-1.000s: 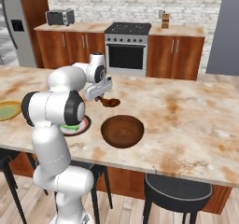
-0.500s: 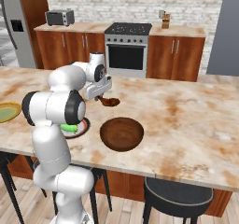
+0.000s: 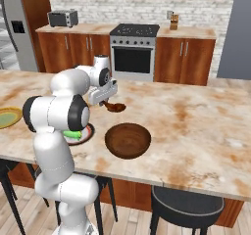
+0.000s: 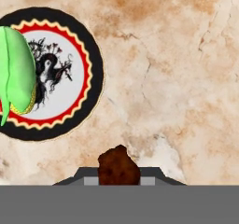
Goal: Pick the chicken drumstick and corn from their plates and place them in the bowl. Then put the bowl in the fridge.
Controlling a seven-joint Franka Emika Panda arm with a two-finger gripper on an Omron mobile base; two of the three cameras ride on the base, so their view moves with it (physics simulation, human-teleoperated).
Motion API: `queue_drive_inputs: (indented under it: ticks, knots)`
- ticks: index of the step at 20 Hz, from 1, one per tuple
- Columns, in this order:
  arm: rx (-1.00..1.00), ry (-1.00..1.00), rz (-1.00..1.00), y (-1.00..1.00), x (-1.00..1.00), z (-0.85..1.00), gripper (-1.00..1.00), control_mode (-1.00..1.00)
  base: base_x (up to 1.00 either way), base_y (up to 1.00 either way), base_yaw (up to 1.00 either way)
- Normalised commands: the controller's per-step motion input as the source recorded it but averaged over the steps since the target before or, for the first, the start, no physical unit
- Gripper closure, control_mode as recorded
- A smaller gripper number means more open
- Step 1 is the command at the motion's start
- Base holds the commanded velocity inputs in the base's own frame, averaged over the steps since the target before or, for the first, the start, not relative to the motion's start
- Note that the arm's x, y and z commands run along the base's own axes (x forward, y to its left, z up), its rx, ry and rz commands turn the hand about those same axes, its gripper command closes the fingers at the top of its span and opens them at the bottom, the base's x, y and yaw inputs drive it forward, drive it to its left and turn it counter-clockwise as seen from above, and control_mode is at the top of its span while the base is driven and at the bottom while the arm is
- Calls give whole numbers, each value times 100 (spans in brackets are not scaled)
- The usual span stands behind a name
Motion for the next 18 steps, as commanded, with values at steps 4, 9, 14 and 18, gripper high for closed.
queue_drive_inputs:
  ticks: [4, 9, 14, 18]
  knots:
    - [0, 0, 0, 0, 0, 0, 100, -100, 0, 0, 0]
    - [0, -1, 0, -1, -6, -1, 100, -100, 0, 0, 0]
    - [6, -1, -5, -26, -18, -1, 100, -100, 0, 0, 0]
    - [17, 2, -10, -62, -16, 0, 100, -100, 0, 0, 0]
